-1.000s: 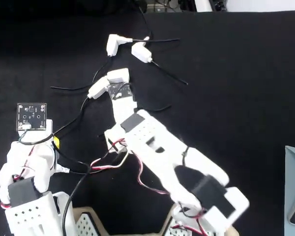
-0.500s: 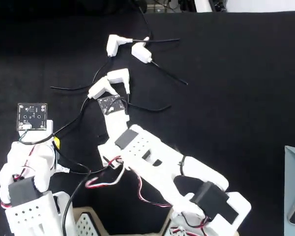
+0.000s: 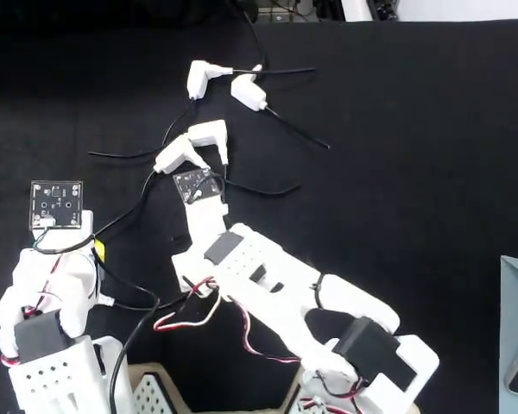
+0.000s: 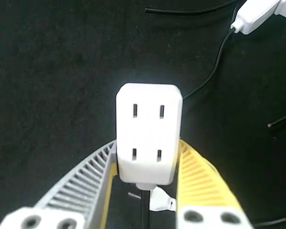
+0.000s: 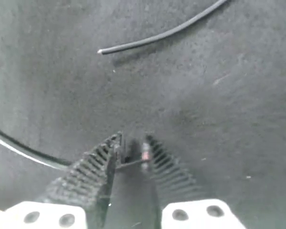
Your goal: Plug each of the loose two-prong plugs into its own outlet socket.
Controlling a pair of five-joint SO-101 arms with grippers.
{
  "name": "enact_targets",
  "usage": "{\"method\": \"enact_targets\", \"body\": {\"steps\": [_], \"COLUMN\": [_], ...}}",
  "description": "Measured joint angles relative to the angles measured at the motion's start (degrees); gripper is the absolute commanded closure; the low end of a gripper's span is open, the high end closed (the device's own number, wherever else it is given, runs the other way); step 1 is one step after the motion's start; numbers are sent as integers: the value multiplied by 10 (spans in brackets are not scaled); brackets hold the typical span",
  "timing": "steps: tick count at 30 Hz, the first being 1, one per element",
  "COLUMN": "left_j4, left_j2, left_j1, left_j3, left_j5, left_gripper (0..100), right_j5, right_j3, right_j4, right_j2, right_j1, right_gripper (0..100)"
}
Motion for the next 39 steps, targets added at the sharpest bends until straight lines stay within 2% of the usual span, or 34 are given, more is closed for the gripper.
{"method": "enact_targets", "body": {"steps": [12,17,26,28,32,34,37,39], "left_j4": [0,0,0,0,0,0,0,0], "left_j2": [0,0,-4,-4,-4,-4,-4,-4], "left_j1": [0,0,0,0,0,0,0,0], "left_j3": [0,0,0,0,0,0,0,0], "left_j5": [0,0,0,0,0,0,0,0], "left_gripper": [971,971,971,971,971,971,971,971], "right_j5": [61,136,327,356,366,365,333,300], "right_j3": [4,4,4,4,-17,-32,-43,-44], "right_j4": [105,133,164,156,145,143,159,195], "right_j2": [-173,-244,-332,-342,-344,-342,-330,-317], "right_j1": [95,190,402,436,459,459,457,429], "right_gripper": [987,987,985,955,770,709,717,715]}}
